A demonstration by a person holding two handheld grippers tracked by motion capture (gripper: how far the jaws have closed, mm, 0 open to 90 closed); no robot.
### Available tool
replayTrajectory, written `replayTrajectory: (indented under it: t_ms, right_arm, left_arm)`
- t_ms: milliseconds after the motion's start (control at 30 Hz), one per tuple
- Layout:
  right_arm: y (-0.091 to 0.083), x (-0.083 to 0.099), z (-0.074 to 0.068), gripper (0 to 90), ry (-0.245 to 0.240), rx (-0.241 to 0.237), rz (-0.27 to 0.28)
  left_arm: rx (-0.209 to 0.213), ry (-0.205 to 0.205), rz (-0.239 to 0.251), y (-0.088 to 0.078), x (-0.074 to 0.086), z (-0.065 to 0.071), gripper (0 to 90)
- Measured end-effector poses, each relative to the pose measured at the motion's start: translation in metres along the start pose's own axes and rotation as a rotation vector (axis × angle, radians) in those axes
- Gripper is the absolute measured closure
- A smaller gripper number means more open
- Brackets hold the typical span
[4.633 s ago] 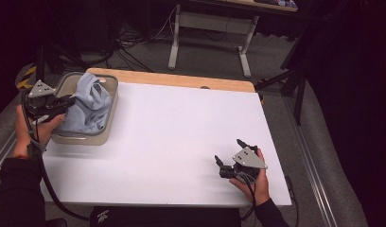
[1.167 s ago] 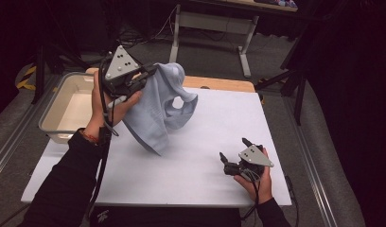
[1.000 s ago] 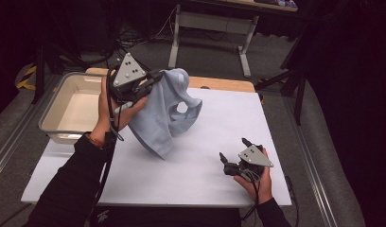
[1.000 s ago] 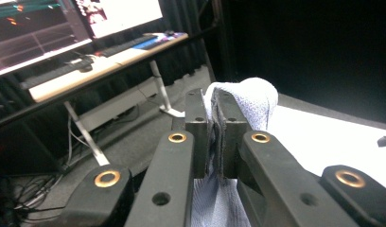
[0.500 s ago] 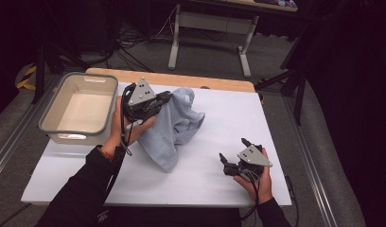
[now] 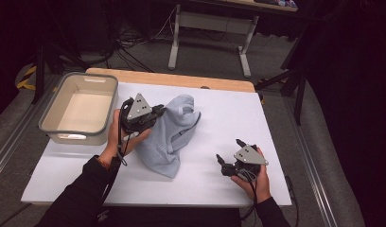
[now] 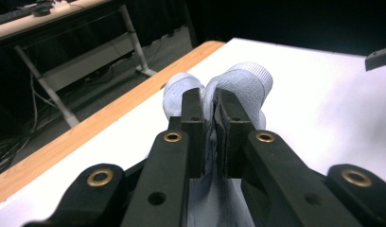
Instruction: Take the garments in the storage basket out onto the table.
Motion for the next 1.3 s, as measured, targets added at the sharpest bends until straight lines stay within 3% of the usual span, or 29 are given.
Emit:
replayTrajectory:
  t_ms: [133,233,300,400,533,700,833,1067,1133,1233,1300]
  right_arm:
    - [0.005,-0.002,-0.003,18.4,0.0,-0.041,-0.011]
    - [0.006,-0.004,-0.004,21.1,0.001,-0.112,0.002]
    - [0.009,-0.007,-0.004,22.1,0.027,-0.149,-0.001]
    - [0.013,-0.008,-0.006,22.6,0.028,-0.162,-0.014]
    - [0.02,-0.009,-0.011,25.7,0.011,-0.191,-0.042]
    - [0.031,-0.017,-0.019,29.0,0.002,-0.236,-0.05]
    - [0.045,-0.028,-0.028,32.2,-0.016,-0.265,-0.042]
    - [0.072,-0.044,-0.052,38.7,-0.031,-0.36,-0.061]
    - [0.078,-0.046,-0.061,40.5,-0.038,-0.394,-0.072]
    - [0.085,-0.048,-0.074,46.8,-0.048,-0.45,-0.092]
    - [0.091,-0.046,-0.084,50.7,-0.083,-0.474,-0.123]
  left_arm:
    - [0.008,0.006,0.004,-0.001,0.009,0.001,82.3]
    - [0.017,0.028,-0.01,0.0,0.015,0.004,78.1]
    - [-0.005,0.06,-0.02,-0.001,0.018,0.006,73.8]
    - [0.005,0.06,0.01,-0.009,0.022,0.006,68.5]
    - [-0.001,0.122,-0.014,-0.016,0.03,0.012,58.9]
    - [0.014,0.2,-0.065,-0.026,0.051,0.026,44.8]
    - [0.057,0.212,-0.093,-0.033,0.07,0.038,32.3]
    - [0.126,0.159,-0.143,-0.038,0.101,0.054,22.1]
    - [0.184,0.126,-0.148,-0.037,0.108,0.059,27.4]
    - [0.227,0.147,-0.175,-0.032,0.116,0.064,35.5]
    - [0.259,0.121,-0.178,-0.029,0.118,0.064,40.9]
Point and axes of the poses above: each handheld gripper's, and its own axes: y roughly forward along the jaws, x roughly out of its underside, z roughly to its right, the point moved 3 cm from there along y, roughly forward along the jaws, and after that the axes turned 12 degrees about y, right-handed, at the moved point
